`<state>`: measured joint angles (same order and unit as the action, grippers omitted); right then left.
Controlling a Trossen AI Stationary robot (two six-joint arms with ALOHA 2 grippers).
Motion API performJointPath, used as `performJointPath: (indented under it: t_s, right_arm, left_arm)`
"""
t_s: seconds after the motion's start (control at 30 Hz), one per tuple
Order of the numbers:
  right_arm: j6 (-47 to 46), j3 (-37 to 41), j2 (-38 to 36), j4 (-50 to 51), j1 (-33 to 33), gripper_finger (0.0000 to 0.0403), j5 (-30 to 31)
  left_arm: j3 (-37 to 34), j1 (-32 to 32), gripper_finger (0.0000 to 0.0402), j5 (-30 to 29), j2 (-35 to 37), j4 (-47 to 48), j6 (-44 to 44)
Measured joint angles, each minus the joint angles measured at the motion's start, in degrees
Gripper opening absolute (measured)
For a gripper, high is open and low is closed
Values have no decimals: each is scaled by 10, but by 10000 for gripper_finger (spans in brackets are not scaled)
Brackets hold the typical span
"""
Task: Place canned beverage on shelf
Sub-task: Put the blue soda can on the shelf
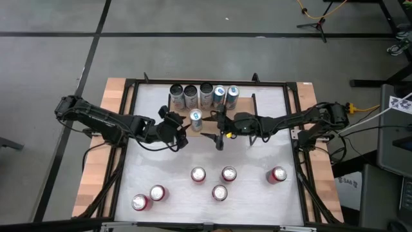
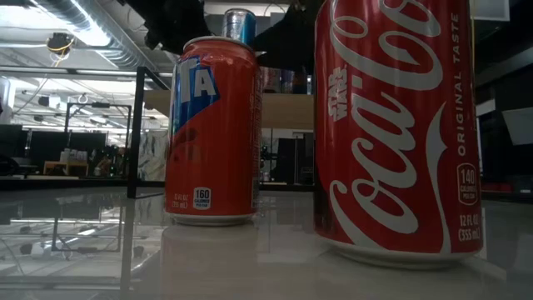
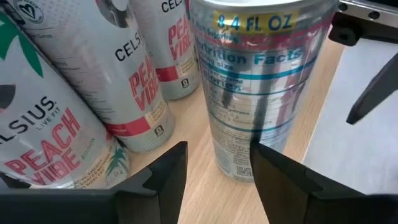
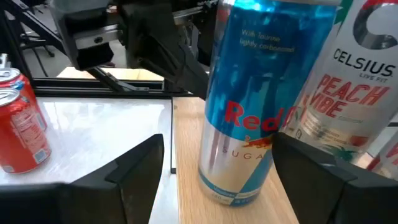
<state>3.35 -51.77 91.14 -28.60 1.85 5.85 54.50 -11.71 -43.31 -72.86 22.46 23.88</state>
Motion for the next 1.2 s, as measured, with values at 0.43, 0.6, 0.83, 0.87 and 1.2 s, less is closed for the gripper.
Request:
performJointPath:
  t_s: [0.43, 0.6, 0.83, 0.87, 1.2]
  right_arm:
    - [0, 0, 0, -2, 1, 287, -76]
    - [0, 0, 0, -2, 1, 287, -129]
    - [0, 0, 0, 1, 1, 287, -136]
    - [0, 0, 0, 2, 1, 287, -136]
    - [-1, 0, -53, 83, 1, 287, -91]
  left_arm:
    - [0, 36, 175, -4, 0, -5, -19]
    - [0, 51, 175, 1, 0, -6, -19]
    - [0, 52, 175, -1, 0, -3, -20]
    - [0, 50, 175, -1, 0, -1, -20]
    - [0, 15, 175, 5, 24, 37, -19]
